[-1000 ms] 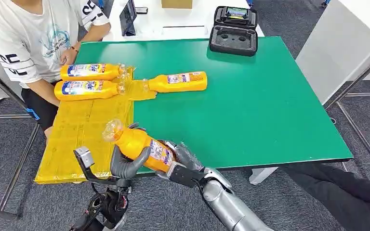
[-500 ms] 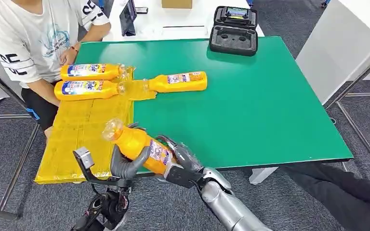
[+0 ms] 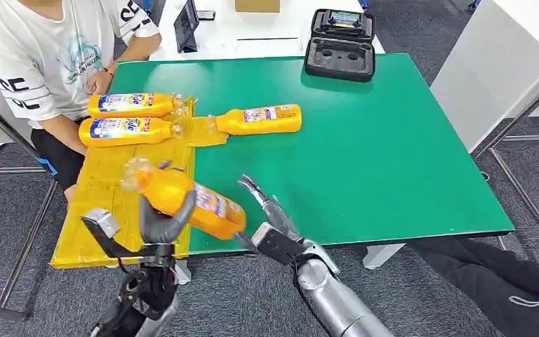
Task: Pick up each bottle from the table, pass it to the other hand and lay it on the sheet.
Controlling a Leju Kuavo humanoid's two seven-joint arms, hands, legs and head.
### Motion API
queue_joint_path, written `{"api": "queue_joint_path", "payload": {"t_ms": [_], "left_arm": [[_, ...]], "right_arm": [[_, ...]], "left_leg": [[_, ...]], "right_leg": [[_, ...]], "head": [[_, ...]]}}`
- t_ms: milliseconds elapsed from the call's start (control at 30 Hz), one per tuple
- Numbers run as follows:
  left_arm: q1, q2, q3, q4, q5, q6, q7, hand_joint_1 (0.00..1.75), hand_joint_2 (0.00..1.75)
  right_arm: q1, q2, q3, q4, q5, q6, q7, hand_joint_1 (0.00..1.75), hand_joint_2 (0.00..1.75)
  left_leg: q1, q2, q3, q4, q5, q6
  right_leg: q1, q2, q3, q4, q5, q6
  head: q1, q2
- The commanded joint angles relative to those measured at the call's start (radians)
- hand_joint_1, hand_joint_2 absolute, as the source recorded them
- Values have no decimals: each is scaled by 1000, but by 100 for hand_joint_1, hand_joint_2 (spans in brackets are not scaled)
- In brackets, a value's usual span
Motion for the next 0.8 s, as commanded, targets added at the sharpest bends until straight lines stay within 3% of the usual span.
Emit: {"api": "queue_joint_path", "payload": {"t_ms": [33, 100, 200, 233, 500, 600, 800], "left_arm": [[-121, 49, 225, 37, -377, 270, -7, 175, 175], [-152, 55, 285, 54, -441, 294, -7, 175, 175], [-155, 23, 425, 42, -753, 294, -7, 175, 175], [-160, 25, 441, 45, -813, 294, -7, 175, 175], [-157, 21, 448, 37, -848, 294, -7, 175, 175], [-191, 14, 512, 99, -1282, 294, -7, 175, 175], [-211, 8, 496, 162, -1505, 294, 36, 175, 175]], "right_arm": [[6, -25, -10, -50, -72, 7, 7, 0, 0], [31, -27, -25, -94, -127, 8, 3, 0, 0], [51, -25, -35, -145, -151, -5, 14, 0, 0], [55, -26, -39, -152, -158, -7, 20, 0, 0], [55, -26, -42, -150, -166, -2, 22, 0, 0], [70, -39, -48, -165, -181, 7, 25, 0, 0], [78, -35, -52, -180, -188, 10, 19, 0, 0]], "left_leg": [[1, 0, 1, 0, -1, -1], [1, -2, 5, 0, -2, -1], [1, 0, 7, -1, -2, -1], [1, 1, 2, 0, -1, -1], [1, -1, 2, 0, 0, -1], [1, -1, 5, -1, -1, -1], [1, -1, 7, -2, -2, -1]], "right_leg": [[1, -1, 2, 0, -1, 0], [1, -4, 5, 0, -3, 0], [0, -1, 6, 0, -3, 0], [1, 0, 1, 0, -1, 0], [1, -1, 1, 0, -1, 0], [1, -2, 5, -1, -2, 0], [0, -3, 7, -1, -3, 0]], "head": [[0, 0], [0, 0], [0, 0], [0, 0], [0, 0], [0, 0], [0, 0]]}}
